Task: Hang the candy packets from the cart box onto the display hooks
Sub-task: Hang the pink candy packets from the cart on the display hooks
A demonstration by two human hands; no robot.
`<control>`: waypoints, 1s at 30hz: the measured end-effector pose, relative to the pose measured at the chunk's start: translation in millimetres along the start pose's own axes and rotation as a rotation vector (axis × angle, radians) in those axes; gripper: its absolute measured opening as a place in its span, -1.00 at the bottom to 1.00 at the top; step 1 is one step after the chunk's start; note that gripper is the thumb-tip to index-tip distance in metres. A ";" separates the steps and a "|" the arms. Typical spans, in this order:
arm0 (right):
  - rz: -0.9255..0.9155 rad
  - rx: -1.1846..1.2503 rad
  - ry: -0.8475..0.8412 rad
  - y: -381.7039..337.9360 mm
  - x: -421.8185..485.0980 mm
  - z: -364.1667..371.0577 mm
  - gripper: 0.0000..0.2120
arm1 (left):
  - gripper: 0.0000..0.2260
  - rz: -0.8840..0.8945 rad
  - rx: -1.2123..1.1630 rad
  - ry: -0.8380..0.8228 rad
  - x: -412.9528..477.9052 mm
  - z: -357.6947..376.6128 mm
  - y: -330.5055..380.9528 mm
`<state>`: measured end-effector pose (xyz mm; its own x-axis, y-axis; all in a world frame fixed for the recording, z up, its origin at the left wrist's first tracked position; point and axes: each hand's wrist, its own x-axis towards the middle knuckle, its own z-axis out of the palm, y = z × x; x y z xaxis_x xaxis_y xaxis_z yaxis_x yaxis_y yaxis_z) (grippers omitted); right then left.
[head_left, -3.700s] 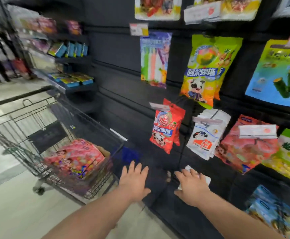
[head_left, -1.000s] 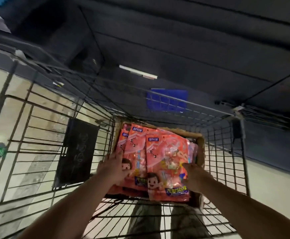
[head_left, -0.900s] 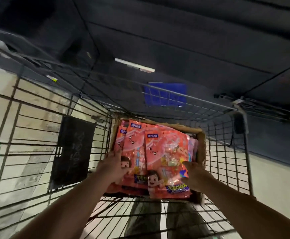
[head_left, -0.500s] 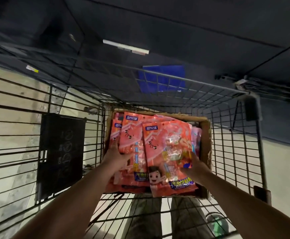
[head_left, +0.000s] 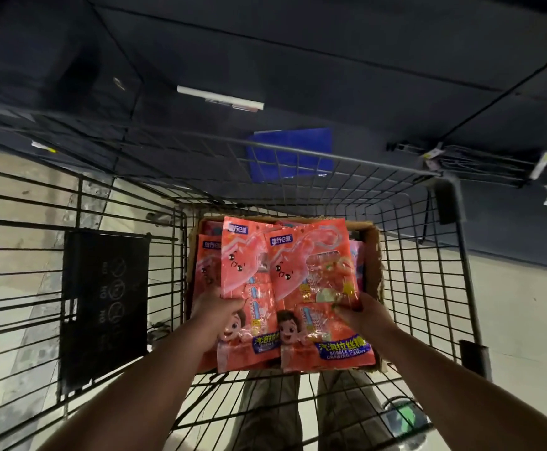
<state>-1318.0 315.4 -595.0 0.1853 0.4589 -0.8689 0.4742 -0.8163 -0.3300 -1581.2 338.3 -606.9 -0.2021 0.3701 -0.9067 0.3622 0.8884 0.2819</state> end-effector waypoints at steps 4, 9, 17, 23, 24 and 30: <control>-0.069 0.070 0.044 -6.4 -14.8 -10.5 -0.91 | -0.78 0.013 -0.078 0.024 -12.0 -1.5 2.3; -0.121 0.203 0.046 -15.4 -37.8 -28.0 -0.93 | -0.72 0.059 -0.126 0.011 -37.1 -11.7 5.3; -0.170 0.394 0.076 -22.2 -77.5 -62.6 -0.88 | -0.63 0.173 -0.288 -0.076 -76.3 -17.3 39.7; -0.222 0.558 0.141 -8.1 -112.3 -91.3 -0.94 | -0.57 0.253 -0.292 -0.118 -97.2 -1.4 67.8; -0.223 0.578 0.158 -3.8 -117.6 -95.4 -0.95 | -0.66 0.277 -0.295 -0.113 -102.5 3.1 72.4; -0.210 0.695 0.229 32.3 -145.2 -124.8 -0.90 | -0.78 0.385 -0.267 -0.101 -128.0 32.6 90.5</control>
<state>-1222.2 266.2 -433.5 0.3610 0.6285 -0.6890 -0.1183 -0.7020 -0.7023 -1492.9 362.5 -475.6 -0.0053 0.6693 -0.7429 0.1441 0.7357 0.6618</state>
